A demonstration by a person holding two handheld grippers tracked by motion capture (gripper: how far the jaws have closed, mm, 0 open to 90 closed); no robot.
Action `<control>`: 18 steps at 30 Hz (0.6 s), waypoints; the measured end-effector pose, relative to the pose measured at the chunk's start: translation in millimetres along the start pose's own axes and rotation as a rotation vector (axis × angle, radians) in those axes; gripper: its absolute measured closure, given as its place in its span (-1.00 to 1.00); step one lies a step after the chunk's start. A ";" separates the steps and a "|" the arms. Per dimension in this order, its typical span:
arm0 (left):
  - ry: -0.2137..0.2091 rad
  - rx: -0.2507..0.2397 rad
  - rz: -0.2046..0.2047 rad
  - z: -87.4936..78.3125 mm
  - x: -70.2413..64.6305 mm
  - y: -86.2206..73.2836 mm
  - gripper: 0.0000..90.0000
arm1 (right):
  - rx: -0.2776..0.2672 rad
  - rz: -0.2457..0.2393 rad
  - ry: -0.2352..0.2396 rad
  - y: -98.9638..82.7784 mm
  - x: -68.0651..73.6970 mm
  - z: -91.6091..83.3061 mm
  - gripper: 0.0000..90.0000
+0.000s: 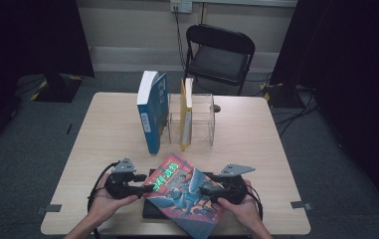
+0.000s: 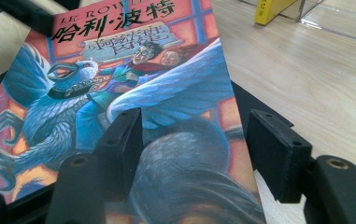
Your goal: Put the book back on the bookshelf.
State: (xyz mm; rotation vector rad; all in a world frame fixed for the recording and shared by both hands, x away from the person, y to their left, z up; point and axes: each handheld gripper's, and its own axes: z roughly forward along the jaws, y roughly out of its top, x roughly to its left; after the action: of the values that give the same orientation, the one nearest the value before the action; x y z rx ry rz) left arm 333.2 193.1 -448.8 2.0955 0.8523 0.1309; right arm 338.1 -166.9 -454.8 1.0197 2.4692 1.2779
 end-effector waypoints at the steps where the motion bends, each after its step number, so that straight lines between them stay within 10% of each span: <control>1: 0.000 0.000 0.000 0.0 0.0 0.0 0.07 | -0.002 0.003 0.002 0.0 -0.4 0.3 -0.17; 18: -0.035 0.011 -0.030 -7.4 5.5 -16.7 0.04 | 0.006 0.009 0.002 0.5 0.0 -0.6 -0.11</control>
State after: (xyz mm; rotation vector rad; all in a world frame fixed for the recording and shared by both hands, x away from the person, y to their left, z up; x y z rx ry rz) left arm 325.8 208.3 -457.7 2.0877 0.8650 0.0732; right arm 338.0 -167.1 -454.0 1.0330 2.4742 1.2750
